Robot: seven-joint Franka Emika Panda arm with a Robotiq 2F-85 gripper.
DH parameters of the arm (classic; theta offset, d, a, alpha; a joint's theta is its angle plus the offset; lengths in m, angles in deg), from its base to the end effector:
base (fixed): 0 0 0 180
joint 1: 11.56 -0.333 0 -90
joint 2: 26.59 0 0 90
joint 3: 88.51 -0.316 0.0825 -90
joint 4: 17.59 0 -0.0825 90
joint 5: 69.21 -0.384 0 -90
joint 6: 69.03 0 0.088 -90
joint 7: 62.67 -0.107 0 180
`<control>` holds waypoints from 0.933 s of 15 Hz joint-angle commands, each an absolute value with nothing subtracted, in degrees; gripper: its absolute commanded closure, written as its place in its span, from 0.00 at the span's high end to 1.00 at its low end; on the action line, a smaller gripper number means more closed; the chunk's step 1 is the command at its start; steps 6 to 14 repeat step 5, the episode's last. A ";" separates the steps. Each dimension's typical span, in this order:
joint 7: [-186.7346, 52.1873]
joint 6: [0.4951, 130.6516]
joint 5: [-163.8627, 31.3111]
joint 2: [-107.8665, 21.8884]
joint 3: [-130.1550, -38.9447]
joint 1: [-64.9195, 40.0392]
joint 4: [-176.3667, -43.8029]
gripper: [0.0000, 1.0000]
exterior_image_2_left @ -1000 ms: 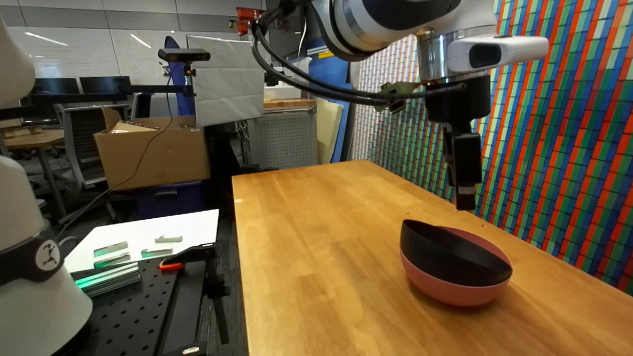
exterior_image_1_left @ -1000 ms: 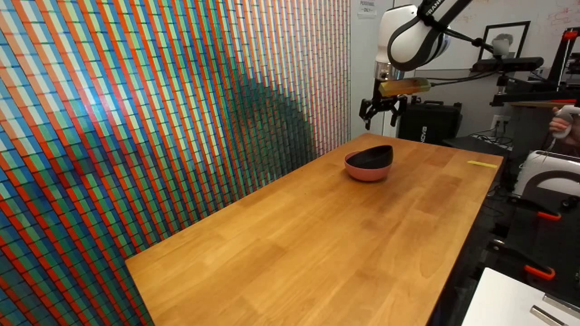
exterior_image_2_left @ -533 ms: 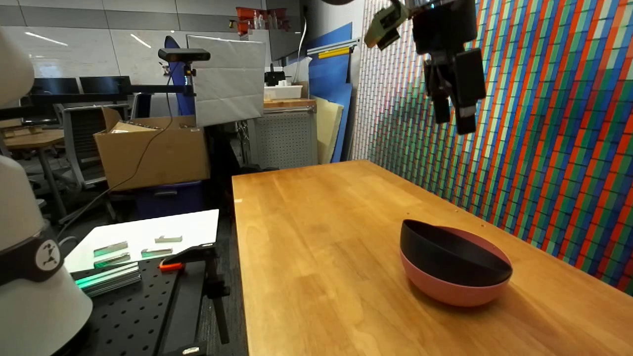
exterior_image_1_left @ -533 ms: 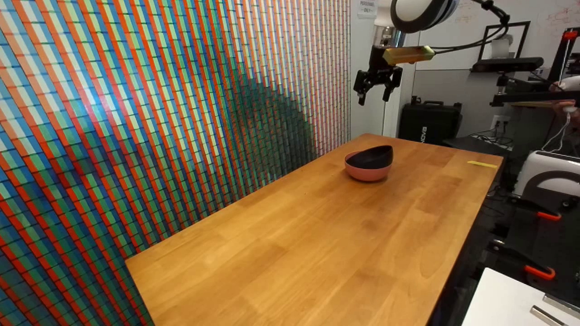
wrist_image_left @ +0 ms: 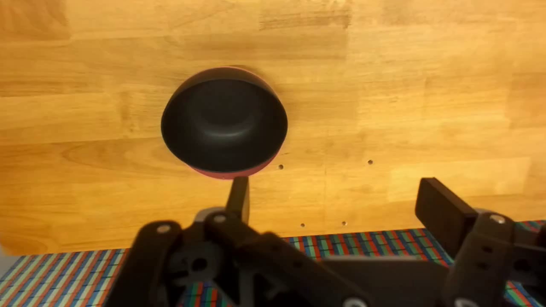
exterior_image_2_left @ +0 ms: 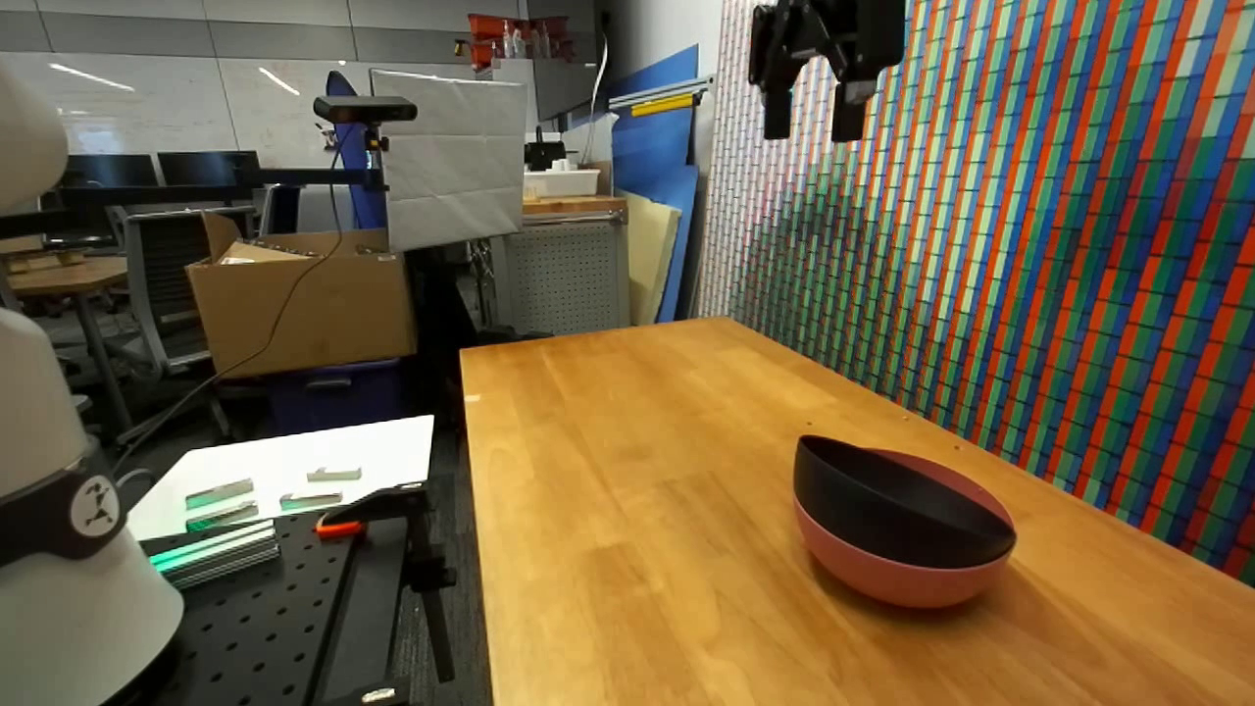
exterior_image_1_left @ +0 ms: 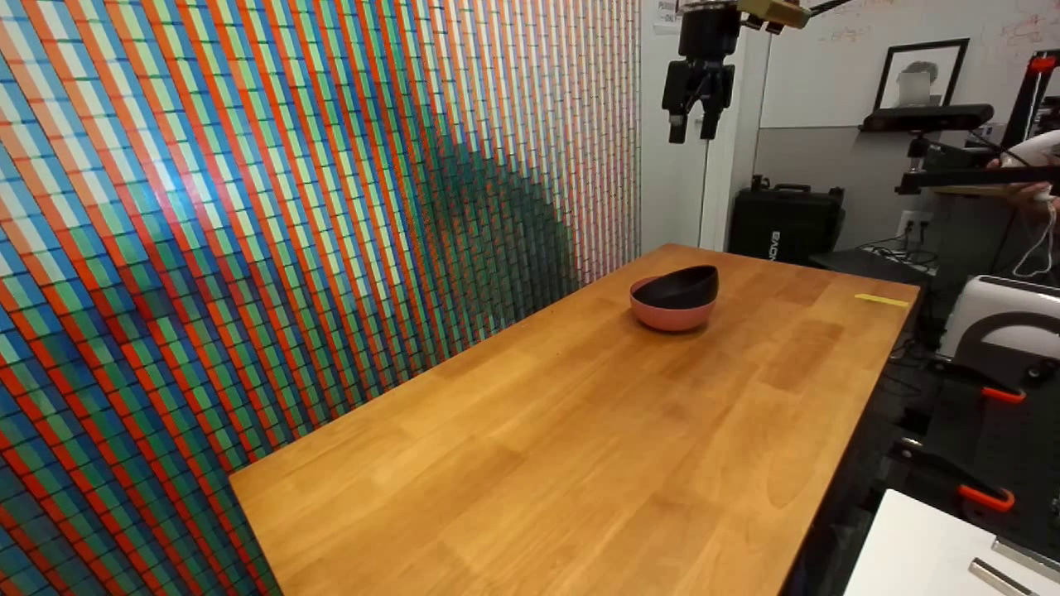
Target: Put the black bowl inside the pink bowl
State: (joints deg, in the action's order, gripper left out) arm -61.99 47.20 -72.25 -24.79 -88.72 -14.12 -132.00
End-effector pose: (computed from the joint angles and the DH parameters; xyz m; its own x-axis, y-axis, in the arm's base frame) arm 0.5526 0.0298 0.4788 0.9973 0.0367 0.0631 0.0397 -0.9981 -0.0481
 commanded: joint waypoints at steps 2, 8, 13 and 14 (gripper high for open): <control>-60.57 45.93 -72.55 -24.83 -89.16 -13.70 -131.24 1.00; -60.04 45.84 -72.58 -24.95 -89.16 -13.70 -131.24 1.00; -60.04 45.84 -72.58 -24.95 -89.16 -13.70 -131.24 1.00; -60.04 45.84 -72.58 -24.95 -89.16 -13.70 -131.24 1.00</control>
